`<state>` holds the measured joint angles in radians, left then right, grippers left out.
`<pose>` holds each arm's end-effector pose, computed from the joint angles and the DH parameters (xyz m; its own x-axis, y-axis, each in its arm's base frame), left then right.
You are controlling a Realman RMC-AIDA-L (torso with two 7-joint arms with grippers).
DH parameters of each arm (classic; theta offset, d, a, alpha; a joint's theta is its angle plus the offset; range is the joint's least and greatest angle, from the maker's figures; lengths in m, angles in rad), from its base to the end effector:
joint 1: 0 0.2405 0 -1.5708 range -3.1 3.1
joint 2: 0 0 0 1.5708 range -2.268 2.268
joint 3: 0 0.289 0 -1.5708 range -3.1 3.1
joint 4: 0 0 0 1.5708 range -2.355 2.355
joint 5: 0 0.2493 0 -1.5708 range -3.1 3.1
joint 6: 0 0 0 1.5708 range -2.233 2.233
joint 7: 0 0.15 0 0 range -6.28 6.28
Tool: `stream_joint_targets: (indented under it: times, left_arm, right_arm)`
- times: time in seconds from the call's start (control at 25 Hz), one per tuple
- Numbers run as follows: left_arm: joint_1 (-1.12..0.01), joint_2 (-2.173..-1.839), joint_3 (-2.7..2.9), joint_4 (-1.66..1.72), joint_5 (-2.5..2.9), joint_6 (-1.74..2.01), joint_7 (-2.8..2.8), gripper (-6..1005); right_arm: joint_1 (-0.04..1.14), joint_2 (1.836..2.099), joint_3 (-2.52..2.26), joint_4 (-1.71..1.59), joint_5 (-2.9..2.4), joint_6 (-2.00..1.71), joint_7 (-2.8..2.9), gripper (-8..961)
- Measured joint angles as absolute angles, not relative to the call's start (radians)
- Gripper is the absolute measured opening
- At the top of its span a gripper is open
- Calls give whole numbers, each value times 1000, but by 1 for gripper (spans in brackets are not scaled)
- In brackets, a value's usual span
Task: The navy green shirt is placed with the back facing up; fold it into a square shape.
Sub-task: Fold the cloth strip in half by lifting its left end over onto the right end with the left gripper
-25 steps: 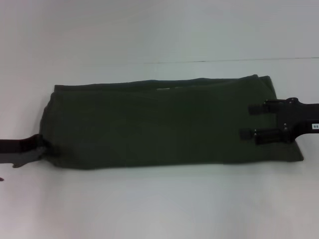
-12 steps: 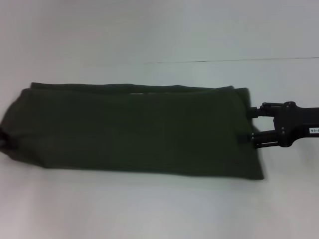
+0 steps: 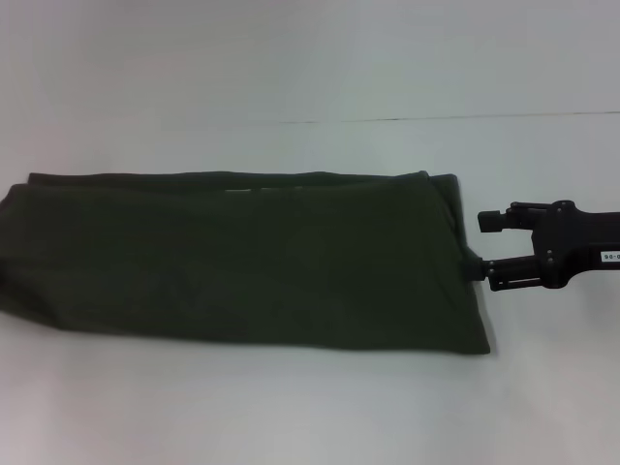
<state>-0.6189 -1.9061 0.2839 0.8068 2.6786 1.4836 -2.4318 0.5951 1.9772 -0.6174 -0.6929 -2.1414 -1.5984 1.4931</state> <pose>-0.4032 0.3991 0.1241 0.0676 0.8752 0.4790 0.9759 0.0420 -0.2143 0.3156 0.4038 0.0348 0.8351 -0.3804 -0.3974 -0.4777 -0.8597 -0.1809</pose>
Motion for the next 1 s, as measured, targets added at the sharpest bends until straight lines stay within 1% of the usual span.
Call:
stream_joint_targets:
  times: [0.2, 0.44, 0.52, 0.64, 0.76, 0.88, 1.0]
  left_arm:
    - [-643, -1907, 292, 897, 2560, 1582, -2416, 15]
    - [-727, -1914, 436, 959, 2337, 1666, -2406, 15]
    - [-762, -1923, 510, 949, 2274, 1660, -2400, 14]
    - [-826, -1953, 617, 935, 2229, 1629, -2388, 14]
    - [-893, -1997, 741, 928, 2228, 1565, -2382, 14]
    - [-941, -2026, 868, 902, 2230, 1494, -2382, 14]
    - [-984, -2046, 959, 847, 2230, 1426, -2381, 15]
  right_arm:
    - [594, 1976, -620, -691, -2141, -1589, 1493, 925]
    - [574, 1971, -613, -690, -2141, -1584, 1493, 924]
    - [560, 1969, -607, -694, -2140, -1580, 1494, 925]
    - [537, 1967, -583, -699, -2138, -1575, 1499, 925]
    - [508, 1962, -533, -700, -2138, -1574, 1501, 925]
    - [480, 1957, -494, -701, -2137, -1574, 1502, 924]
    - [455, 1953, -464, -701, -2139, -1574, 1503, 924]
